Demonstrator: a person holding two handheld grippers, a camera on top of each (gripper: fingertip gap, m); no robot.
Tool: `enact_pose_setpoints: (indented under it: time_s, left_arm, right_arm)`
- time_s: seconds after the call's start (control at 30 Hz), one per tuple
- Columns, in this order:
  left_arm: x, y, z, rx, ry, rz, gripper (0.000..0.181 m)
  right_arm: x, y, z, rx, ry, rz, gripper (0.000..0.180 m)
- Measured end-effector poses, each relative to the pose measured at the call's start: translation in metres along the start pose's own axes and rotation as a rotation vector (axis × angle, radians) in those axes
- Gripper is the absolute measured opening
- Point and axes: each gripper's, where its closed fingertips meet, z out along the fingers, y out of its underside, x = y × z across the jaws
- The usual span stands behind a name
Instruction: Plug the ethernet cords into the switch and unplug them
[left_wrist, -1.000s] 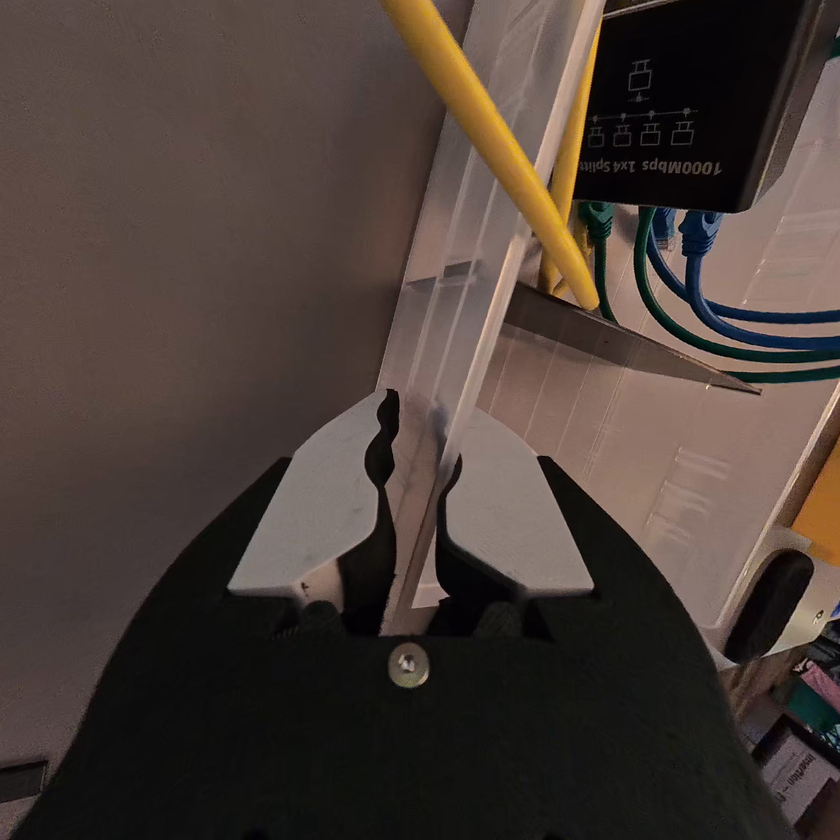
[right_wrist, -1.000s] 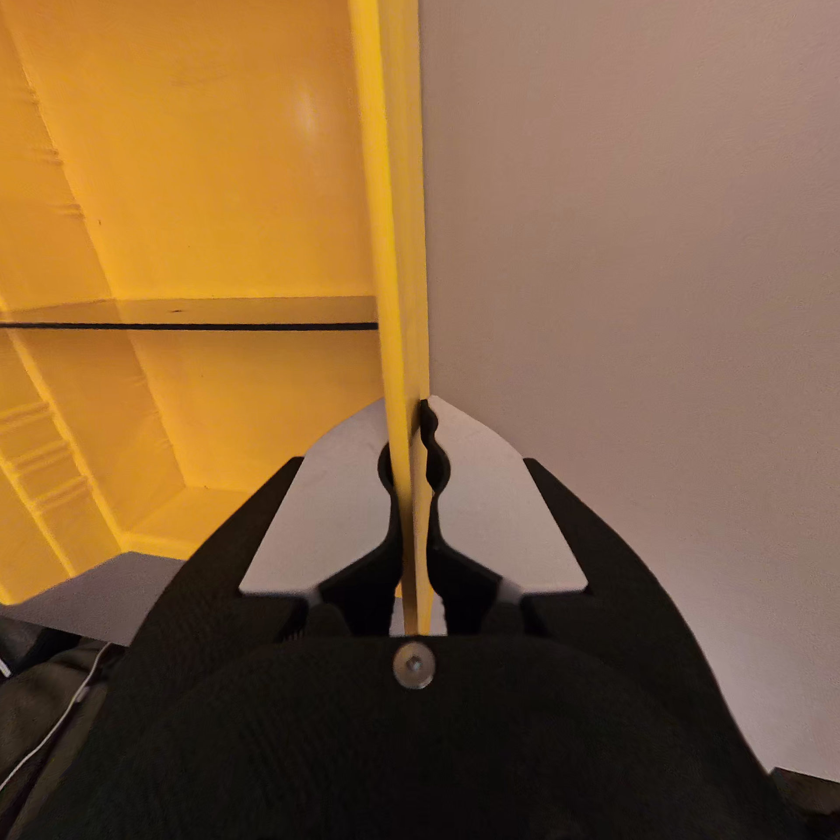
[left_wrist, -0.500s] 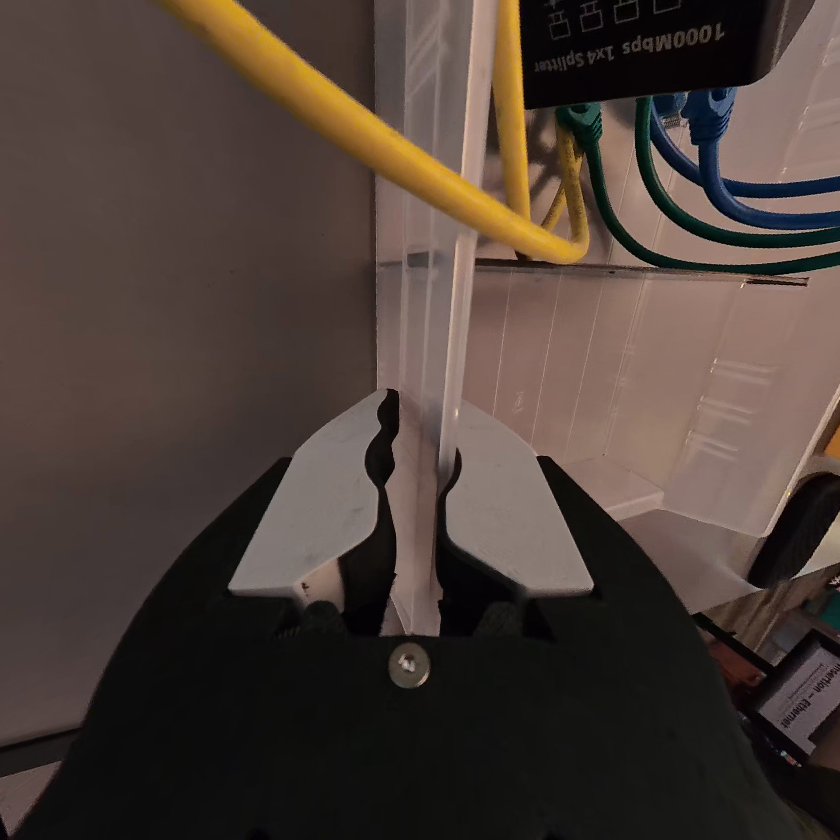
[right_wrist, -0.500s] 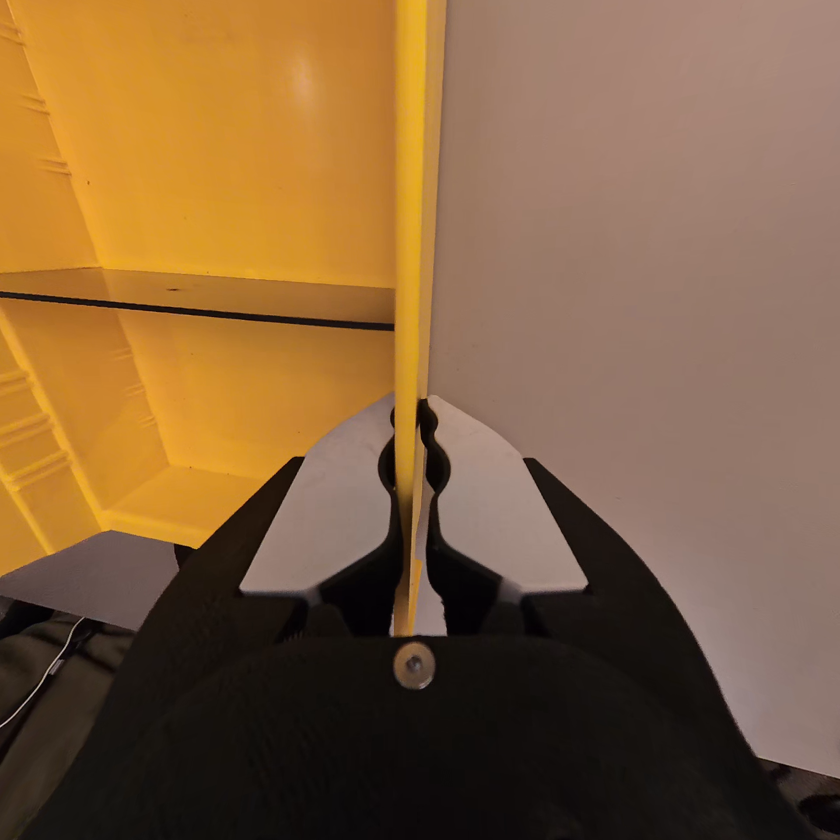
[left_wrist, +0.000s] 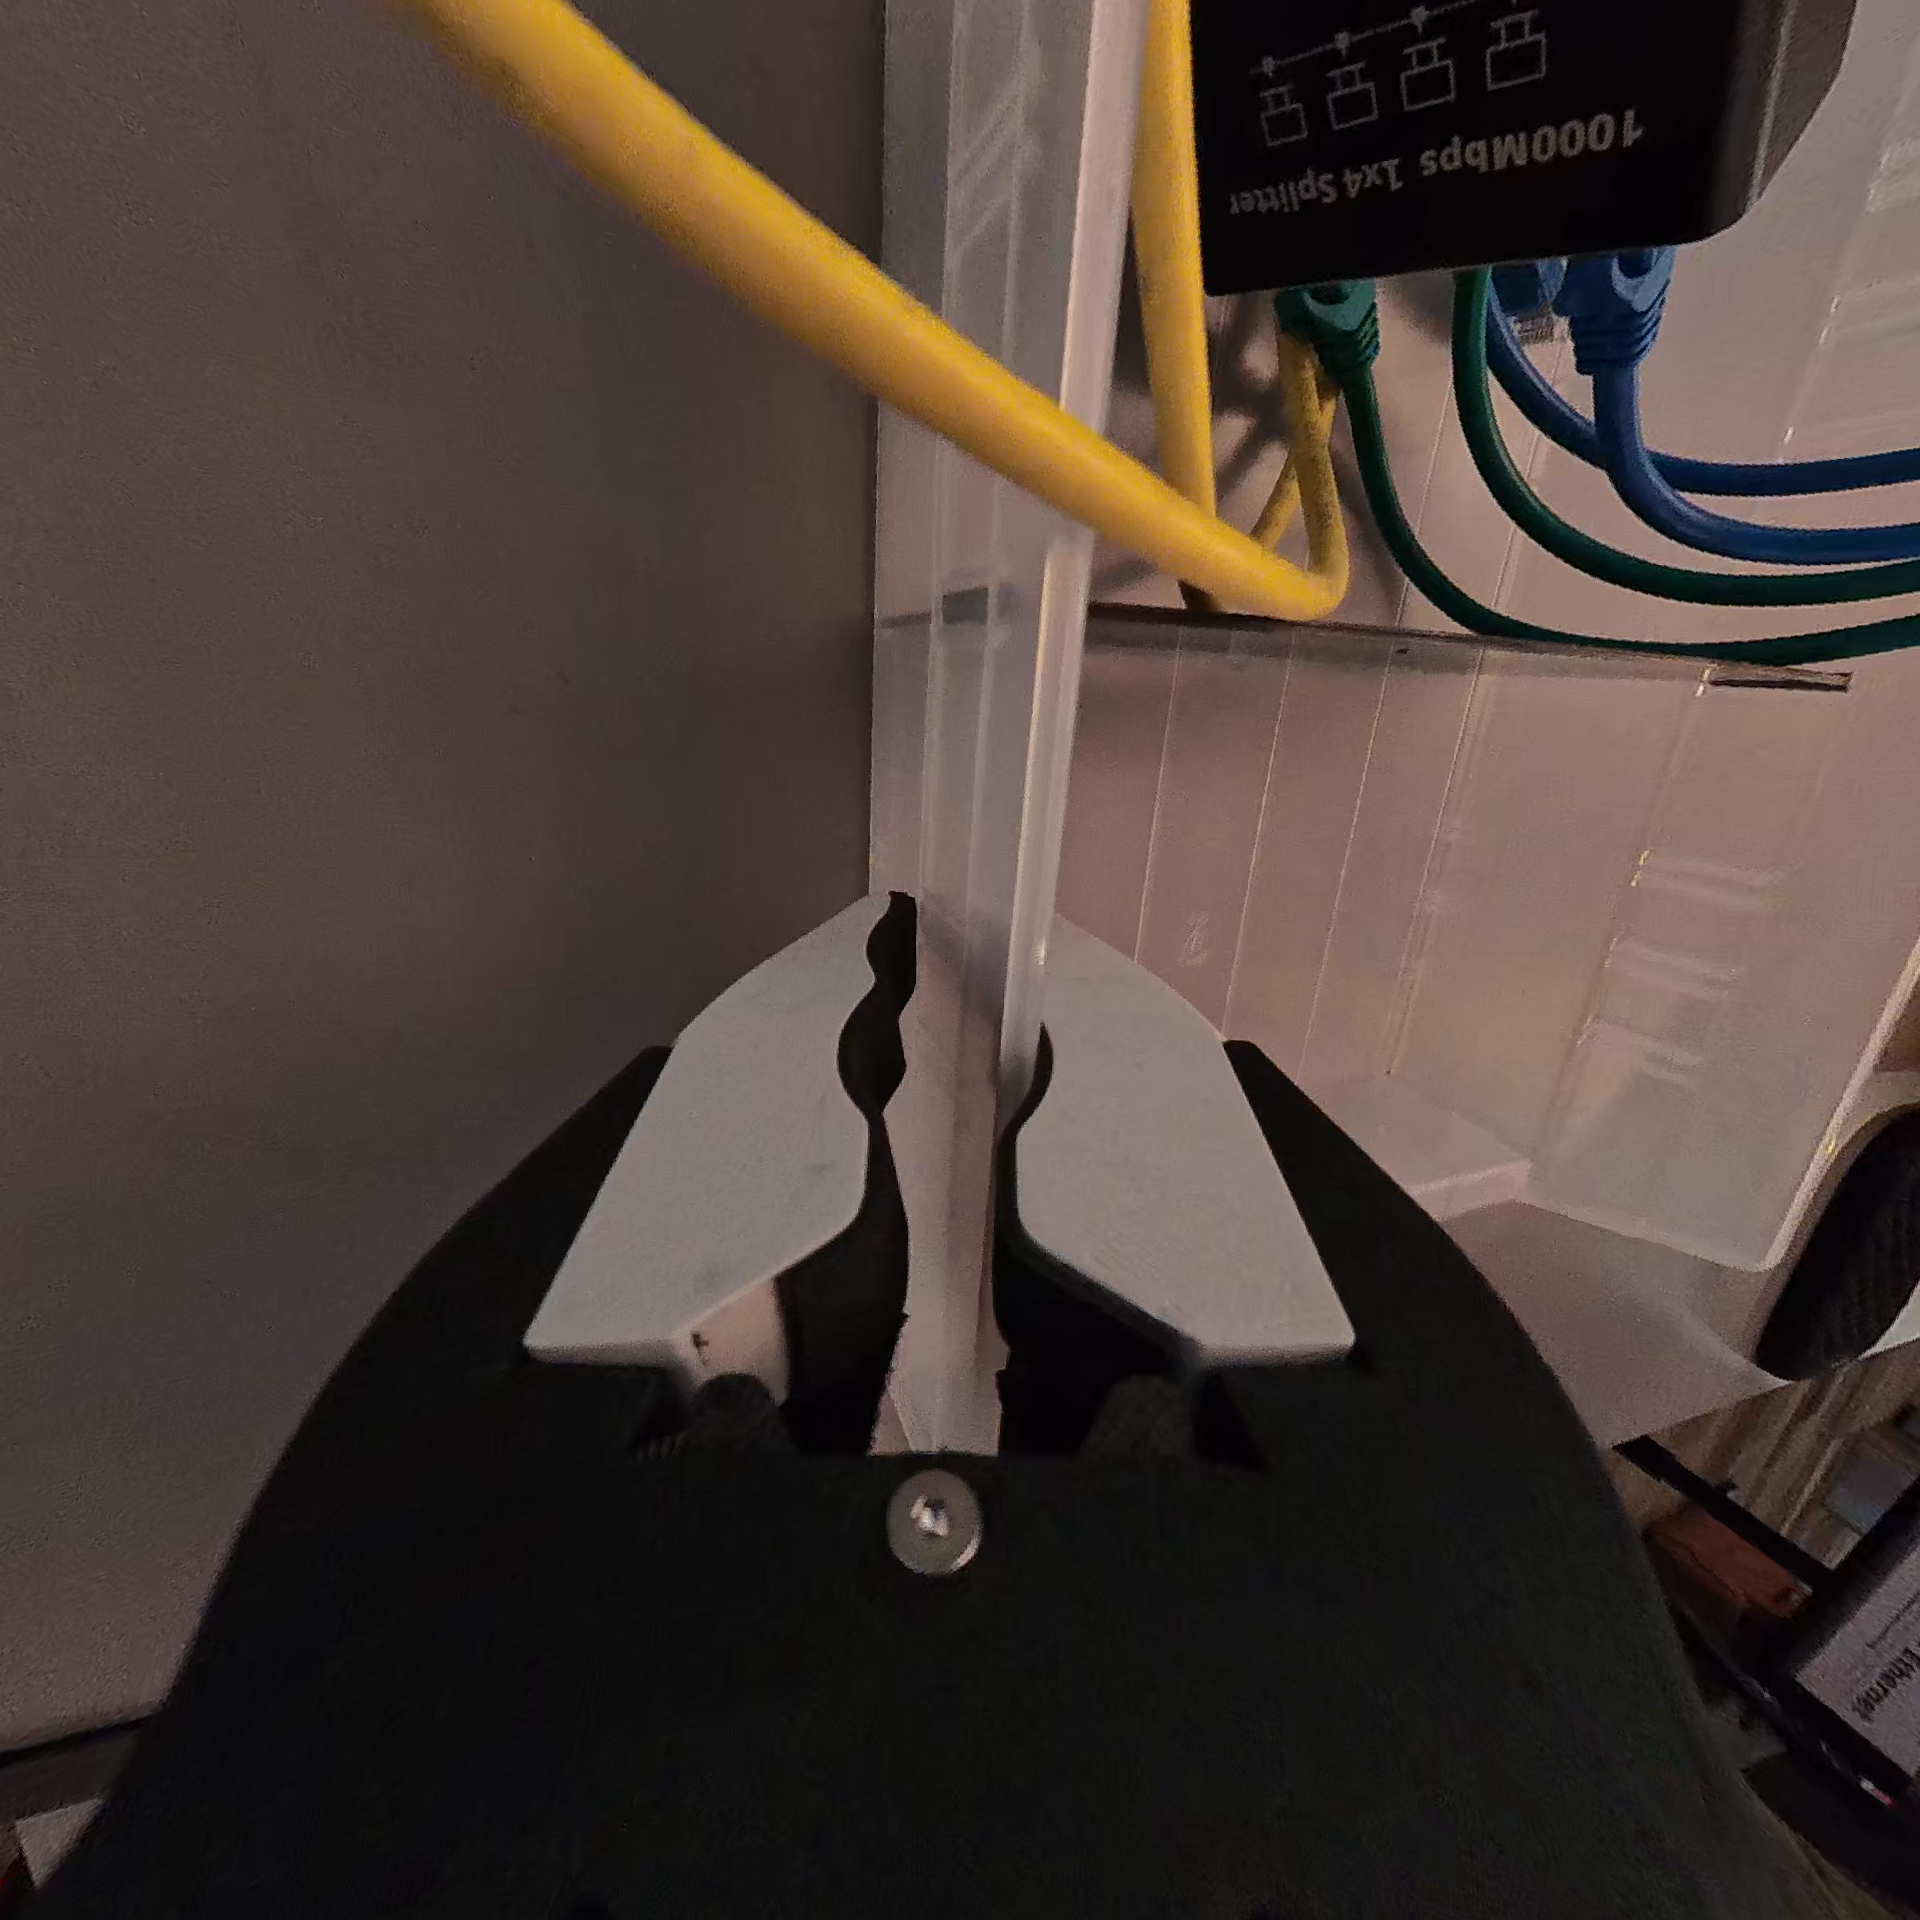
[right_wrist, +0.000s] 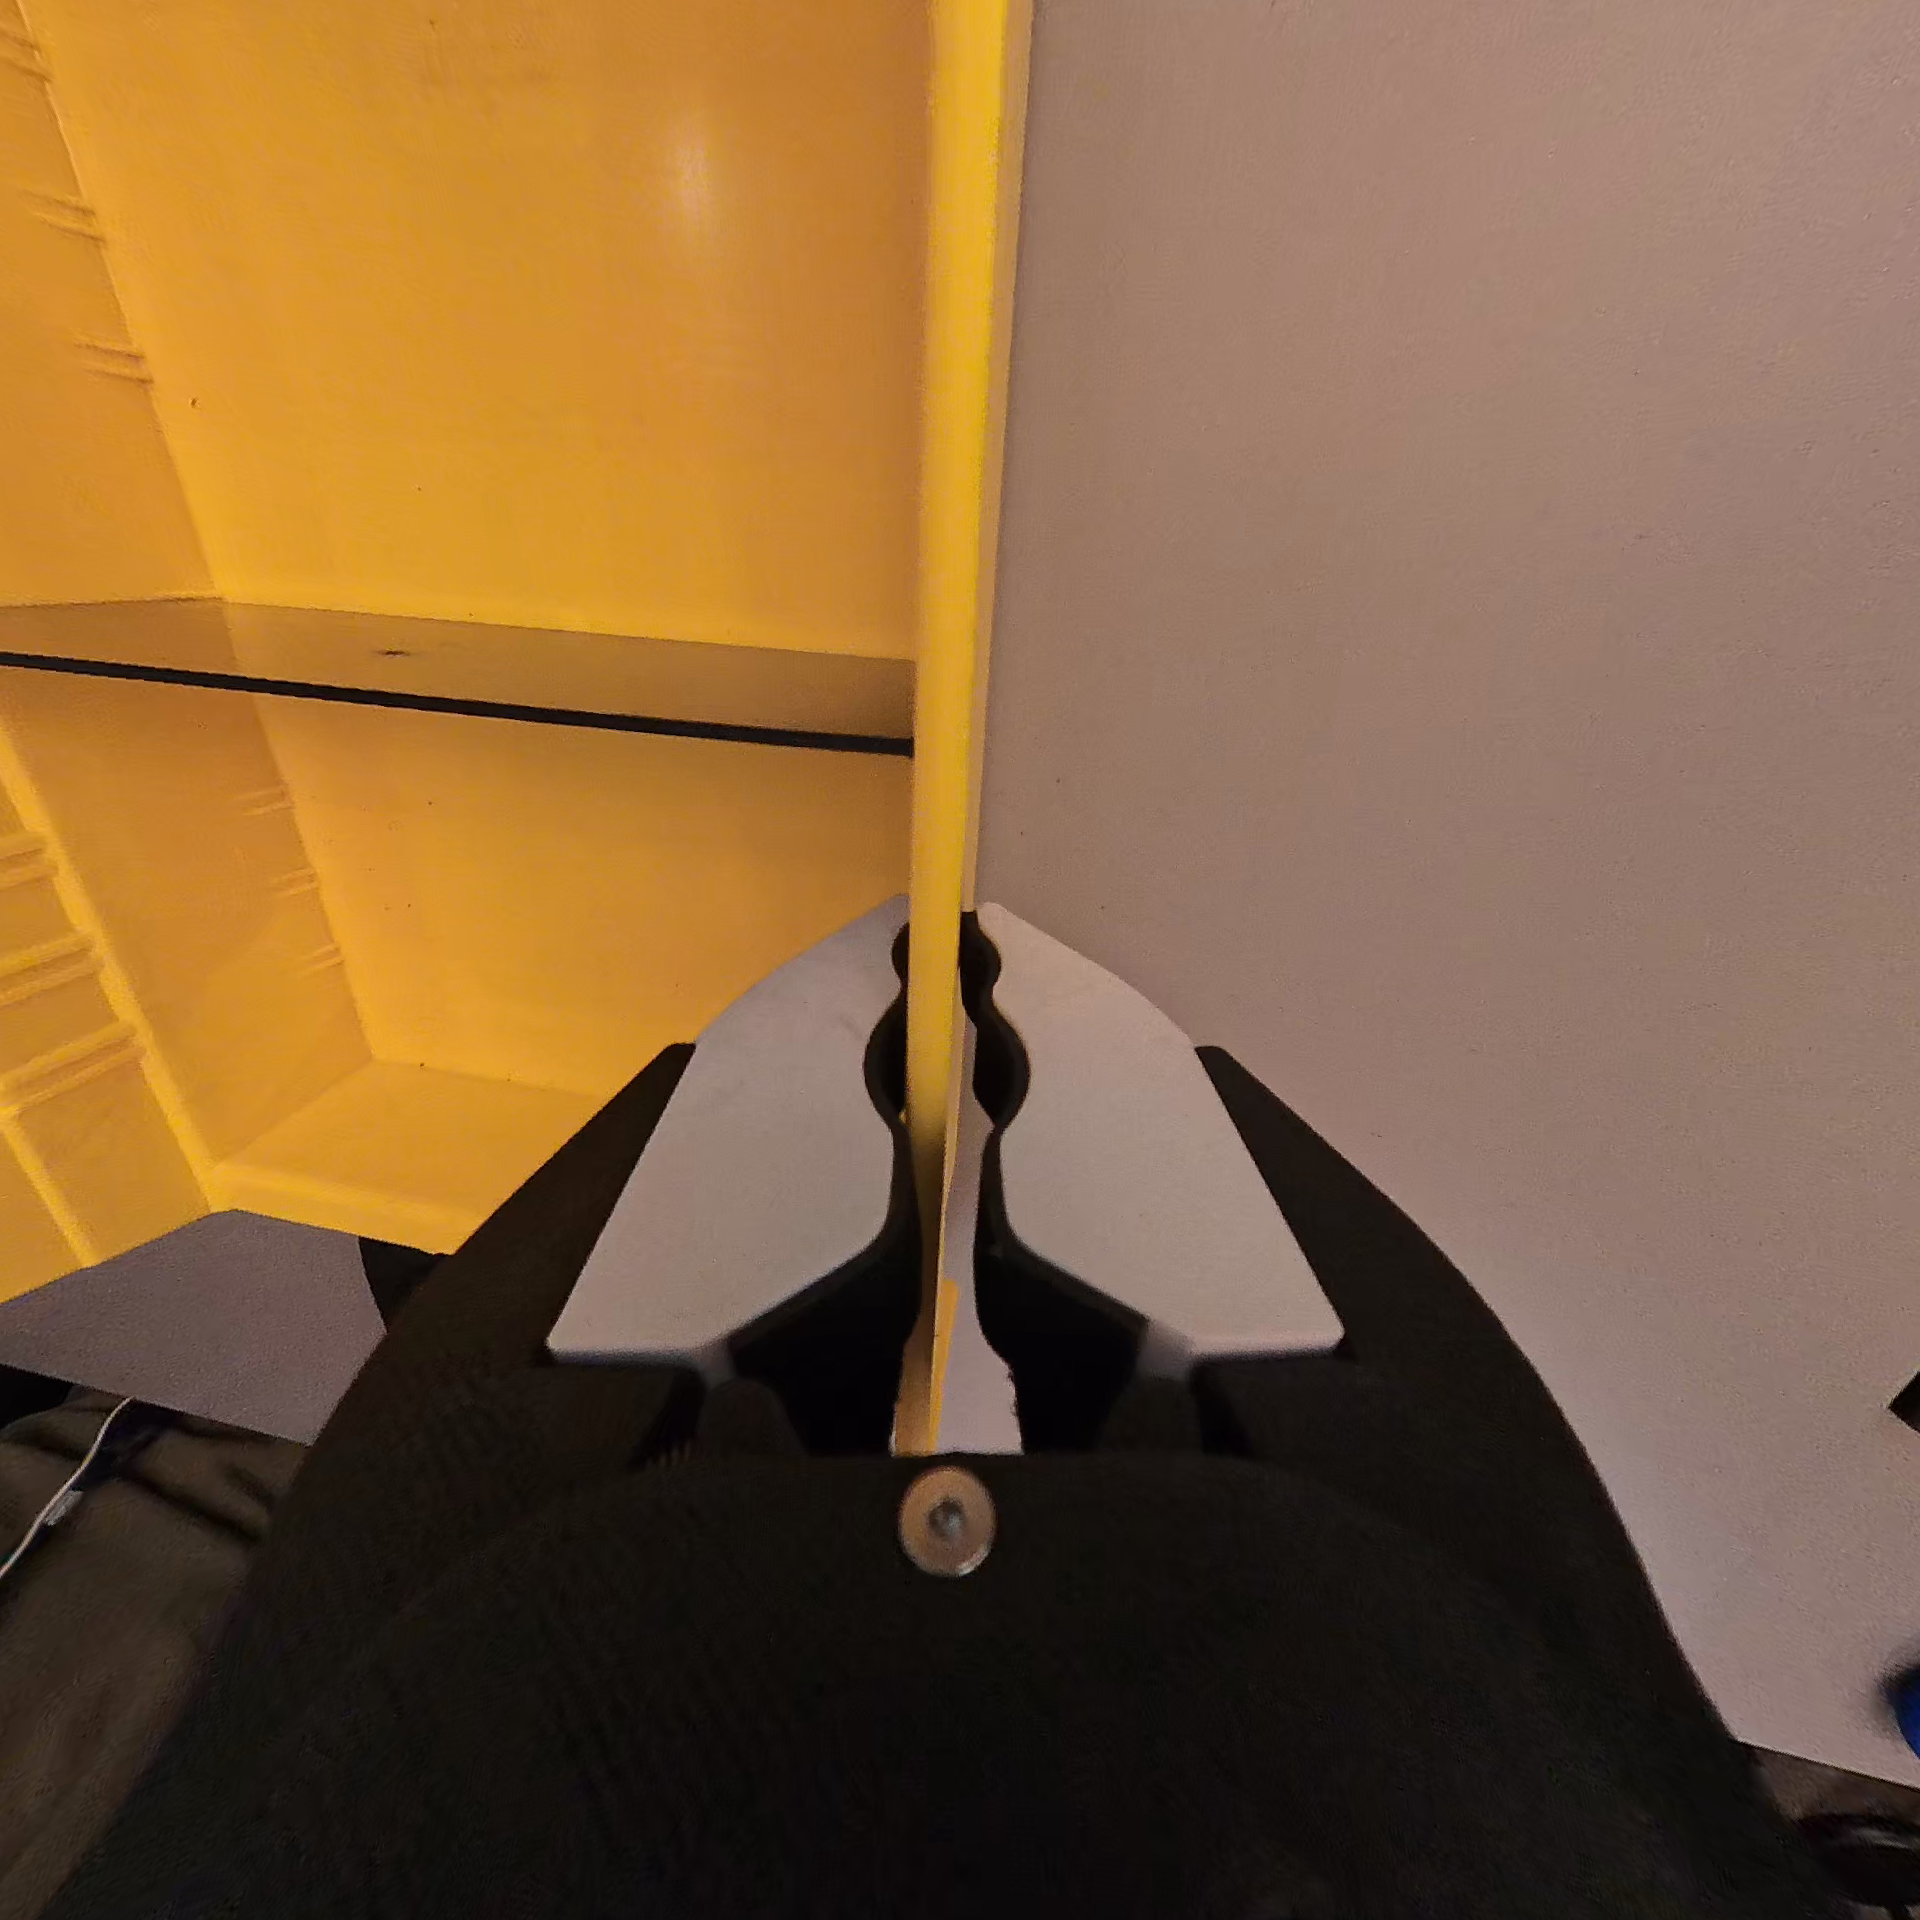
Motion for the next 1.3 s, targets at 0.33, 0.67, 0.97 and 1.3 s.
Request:
enact_pose_setpoints:
  time_s: [0.33,0.67,0.97,1.3]
  left_arm:
    - [0.002,-0.012,-0.019,0.093,0.015,-0.018,0.017]
    - [0.114,-0.085,-0.083,0.684,-0.106,0.831,0.064]
    - [0.112,-0.109,-0.019,0.01,-0.581,1.645,0.067]
    - [0.081,-0.128,0.03,-0.416,-0.645,2.038,0.052]
  right_arm:
    - [0.0,-0.006,-0.015,0.086,0.053,-0.049,0.007]
    - [-0.09,-0.051,-0.137,0.598,0.092,-0.37,0.014]
    - [-0.207,-0.043,-0.201,0.919,-0.095,-0.598,0.03]
    - [-0.24,-0.047,-0.176,0.889,-0.236,-0.67,0.029]
